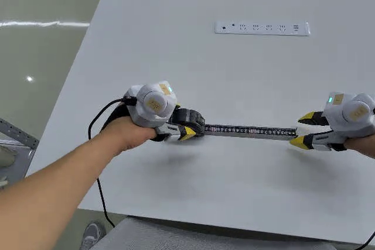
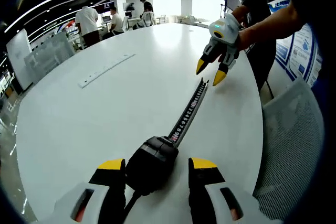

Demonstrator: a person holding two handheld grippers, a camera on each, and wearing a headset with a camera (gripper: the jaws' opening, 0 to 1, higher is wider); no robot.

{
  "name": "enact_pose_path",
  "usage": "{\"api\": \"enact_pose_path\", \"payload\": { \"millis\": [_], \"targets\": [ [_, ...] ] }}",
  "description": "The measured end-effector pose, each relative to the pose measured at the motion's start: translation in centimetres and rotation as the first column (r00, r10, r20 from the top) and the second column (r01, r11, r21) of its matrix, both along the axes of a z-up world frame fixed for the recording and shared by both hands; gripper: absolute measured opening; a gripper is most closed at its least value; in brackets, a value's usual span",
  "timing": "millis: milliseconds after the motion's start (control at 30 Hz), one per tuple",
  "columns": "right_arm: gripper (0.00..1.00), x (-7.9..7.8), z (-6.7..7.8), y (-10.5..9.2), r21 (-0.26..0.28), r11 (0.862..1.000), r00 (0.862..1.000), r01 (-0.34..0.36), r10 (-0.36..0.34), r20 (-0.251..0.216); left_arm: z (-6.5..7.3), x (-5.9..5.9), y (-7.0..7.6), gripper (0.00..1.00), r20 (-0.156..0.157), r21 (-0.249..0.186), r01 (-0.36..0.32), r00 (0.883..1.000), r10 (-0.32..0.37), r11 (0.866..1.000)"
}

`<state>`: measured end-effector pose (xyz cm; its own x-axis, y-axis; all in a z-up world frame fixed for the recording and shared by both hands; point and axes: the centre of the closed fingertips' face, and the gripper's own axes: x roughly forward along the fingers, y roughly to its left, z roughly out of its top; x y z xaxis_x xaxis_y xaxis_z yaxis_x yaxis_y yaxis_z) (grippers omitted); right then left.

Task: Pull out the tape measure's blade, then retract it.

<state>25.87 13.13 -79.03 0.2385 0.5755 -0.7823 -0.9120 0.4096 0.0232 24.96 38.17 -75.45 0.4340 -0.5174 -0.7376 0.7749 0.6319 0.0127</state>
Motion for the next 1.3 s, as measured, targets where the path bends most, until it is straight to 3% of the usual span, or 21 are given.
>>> {"api": "enact_pose_path", "payload": {
  "millis": [100, 233, 400, 500, 667, 900, 1300],
  "targets": [
    [0.39, -0.2, 0.7, -0.1, 0.020, 0.999, 0.999, 0.034, -0.034, -0.001, 0.4, -0.6, 0.4, 0.47, -0.001, -0.007, -0.041, 0.999, 0.041, 0.999],
    [0.43, -0.5, 1.7, -0.3, 0.052, 0.994, 0.995, 0.095, -0.095, 0.001, 0.9, -1.8, 0.8, 0.49, -0.042, -0.029, -0.115, 0.993, 0.113, 0.993],
    [0.47, -1.4, 2.9, -0.4, 0.095, 0.982, 0.987, 0.163, -0.162, -0.014, 1.9, -2.9, 0.7, 0.54, -0.035, -0.046, -0.156, 0.987, 0.155, 0.987],
    [0.50, -2.0, 3.7, -0.5, 0.105, 0.977, 0.983, 0.185, -0.186, 0.001, 2.5, -3.5, 0.4, 0.55, -0.023, -0.052, -0.163, 0.987, 0.162, 0.985],
    [0.56, -3.2, 5.3, -0.1, 0.141, 0.964, 0.974, 0.224, -0.227, 0.004, 3.5, -3.5, 0.8, 0.66, 0.008, -0.062, -0.220, 0.975, 0.221, 0.973],
    [0.62, -5.0, 7.1, 0.3, 0.178, 0.949, 0.966, 0.259, -0.256, -0.039, 4.9, -4.7, 1.1, 0.69, 0.005, -0.086, -0.253, 0.967, 0.255, 0.964],
    [0.77, -7.0, 10.4, 0.5, 0.221, 0.931, 0.956, 0.289, -0.292, -0.020, 7.1, -7.4, 2.0, 0.75, 0.020, -0.118, -0.304, 0.951, 0.308, 0.946]
  ]
}}
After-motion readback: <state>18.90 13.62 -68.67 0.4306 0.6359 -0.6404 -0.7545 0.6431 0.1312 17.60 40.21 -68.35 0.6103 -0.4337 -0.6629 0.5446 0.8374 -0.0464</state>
